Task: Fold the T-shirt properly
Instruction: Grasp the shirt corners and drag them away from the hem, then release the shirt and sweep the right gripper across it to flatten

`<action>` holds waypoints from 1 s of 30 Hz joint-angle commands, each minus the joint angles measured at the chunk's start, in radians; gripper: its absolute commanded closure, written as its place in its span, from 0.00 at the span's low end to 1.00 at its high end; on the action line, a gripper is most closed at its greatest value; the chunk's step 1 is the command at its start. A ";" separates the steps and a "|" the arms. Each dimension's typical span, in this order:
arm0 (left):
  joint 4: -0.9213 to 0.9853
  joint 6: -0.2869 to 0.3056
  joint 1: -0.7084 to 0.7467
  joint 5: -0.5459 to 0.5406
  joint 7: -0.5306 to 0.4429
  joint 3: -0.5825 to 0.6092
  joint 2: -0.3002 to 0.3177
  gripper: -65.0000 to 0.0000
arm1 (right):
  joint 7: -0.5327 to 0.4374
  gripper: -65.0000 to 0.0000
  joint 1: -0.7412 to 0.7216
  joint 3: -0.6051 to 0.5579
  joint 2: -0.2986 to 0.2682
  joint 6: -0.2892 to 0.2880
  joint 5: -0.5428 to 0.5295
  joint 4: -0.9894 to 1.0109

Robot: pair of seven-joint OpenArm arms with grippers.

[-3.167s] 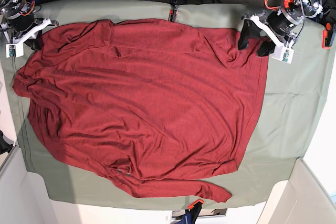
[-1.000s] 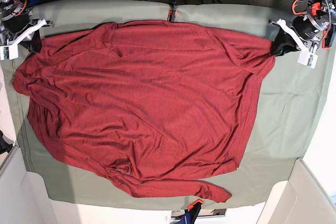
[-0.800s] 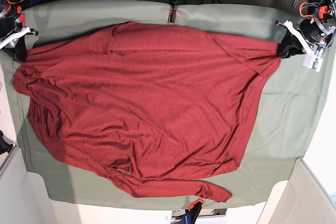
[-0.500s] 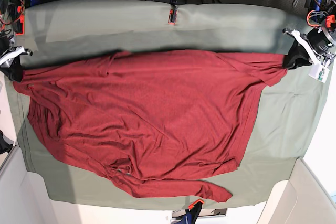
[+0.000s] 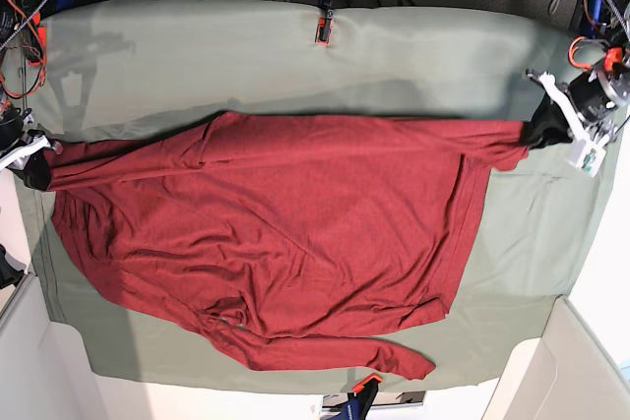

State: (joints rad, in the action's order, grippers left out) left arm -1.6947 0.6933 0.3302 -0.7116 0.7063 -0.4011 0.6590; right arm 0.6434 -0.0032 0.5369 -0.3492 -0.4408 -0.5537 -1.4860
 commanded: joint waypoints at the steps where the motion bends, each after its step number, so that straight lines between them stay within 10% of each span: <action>1: 0.011 -0.001 -0.034 0.009 -0.022 0.015 0.032 1.00 | -0.025 1.00 -0.027 0.006 -0.022 0.006 -0.003 0.001; 16: 0.393 0.000 -0.414 0.055 -0.022 0.375 0.058 1.00 | 0.005 1.00 -0.227 -0.053 -0.019 0.006 0.038 0.256; 20: 0.417 0.000 -0.419 0.106 -0.064 0.422 0.058 0.67 | 0.005 1.00 -0.226 -0.089 -0.019 0.006 0.041 0.256; 24: 0.417 -0.010 -0.419 0.104 -0.047 0.411 0.059 0.46 | 0.012 0.53 -0.226 -0.091 -0.019 0.007 0.027 0.251; 30: 0.324 0.005 -0.406 -0.145 0.051 0.297 0.059 0.46 | 0.083 0.50 -0.209 -0.055 -0.019 -0.004 -0.058 0.148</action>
State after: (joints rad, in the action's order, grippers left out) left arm -1.3556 0.6903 -0.0586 -0.8509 0.7742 -0.0940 0.6941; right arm 0.7486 -0.1932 0.4740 -0.3466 -0.4358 -0.5957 -1.3209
